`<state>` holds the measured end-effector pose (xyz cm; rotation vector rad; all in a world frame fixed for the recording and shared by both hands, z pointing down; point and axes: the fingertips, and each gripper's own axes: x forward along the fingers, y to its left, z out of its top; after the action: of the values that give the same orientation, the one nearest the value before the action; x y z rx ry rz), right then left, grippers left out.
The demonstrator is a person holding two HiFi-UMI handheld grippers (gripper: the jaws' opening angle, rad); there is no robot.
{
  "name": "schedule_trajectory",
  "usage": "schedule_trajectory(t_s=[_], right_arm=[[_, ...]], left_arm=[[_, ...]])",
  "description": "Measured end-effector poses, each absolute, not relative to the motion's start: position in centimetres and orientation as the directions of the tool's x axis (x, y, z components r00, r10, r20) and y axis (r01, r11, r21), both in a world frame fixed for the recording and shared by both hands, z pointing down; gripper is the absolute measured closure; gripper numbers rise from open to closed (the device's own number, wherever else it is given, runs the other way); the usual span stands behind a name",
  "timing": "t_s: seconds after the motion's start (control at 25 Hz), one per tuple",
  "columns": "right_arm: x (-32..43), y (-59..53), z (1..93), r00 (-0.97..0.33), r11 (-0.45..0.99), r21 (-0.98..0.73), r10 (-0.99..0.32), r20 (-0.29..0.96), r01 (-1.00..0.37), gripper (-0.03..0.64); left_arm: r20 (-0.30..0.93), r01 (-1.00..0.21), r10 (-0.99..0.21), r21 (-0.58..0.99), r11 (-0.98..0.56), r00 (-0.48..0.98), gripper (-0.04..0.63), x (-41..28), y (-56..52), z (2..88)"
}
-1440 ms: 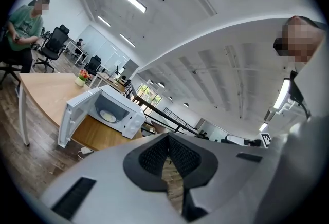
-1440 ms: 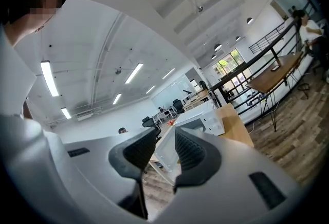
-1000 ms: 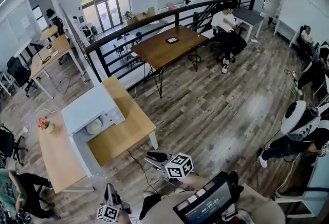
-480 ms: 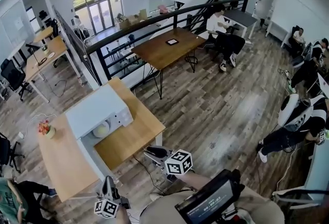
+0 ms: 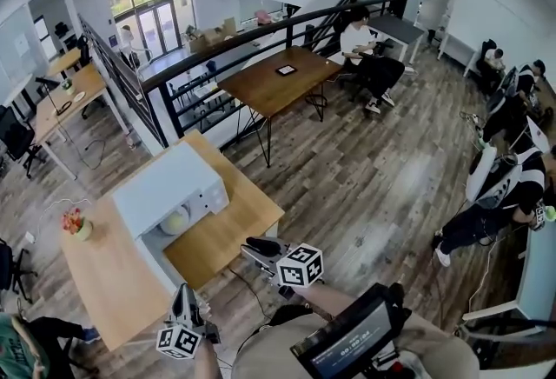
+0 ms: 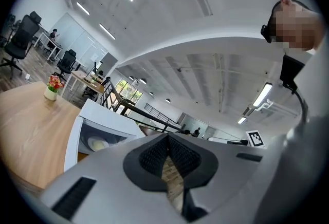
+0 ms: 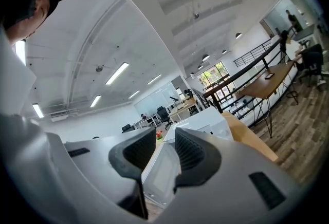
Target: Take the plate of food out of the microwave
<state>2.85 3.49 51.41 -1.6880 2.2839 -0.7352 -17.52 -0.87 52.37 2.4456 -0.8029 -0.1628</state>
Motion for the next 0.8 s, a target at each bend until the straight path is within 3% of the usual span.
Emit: schedule_trajectory(t_s=[0.48, 0.8], right_arm=[[4.6, -0.1, 53.1, -0.331, 0.22, -0.522, -0.935, 0.128, -0.824, 0.517], [6.9, -7.4, 57.6, -0.439, 0.244, -0.561, -0.865, 0.242, -0.791, 0.517]], left_arm=[[0.073, -0.521, -0.584, 0.55, -0.653, 0.808, 0.591, -15.9, -3.9, 53.8], [0.137, -0.611, -0.666, 0.562, -0.557, 0.734, 0.591, -12.6, -8.3, 53.8]])
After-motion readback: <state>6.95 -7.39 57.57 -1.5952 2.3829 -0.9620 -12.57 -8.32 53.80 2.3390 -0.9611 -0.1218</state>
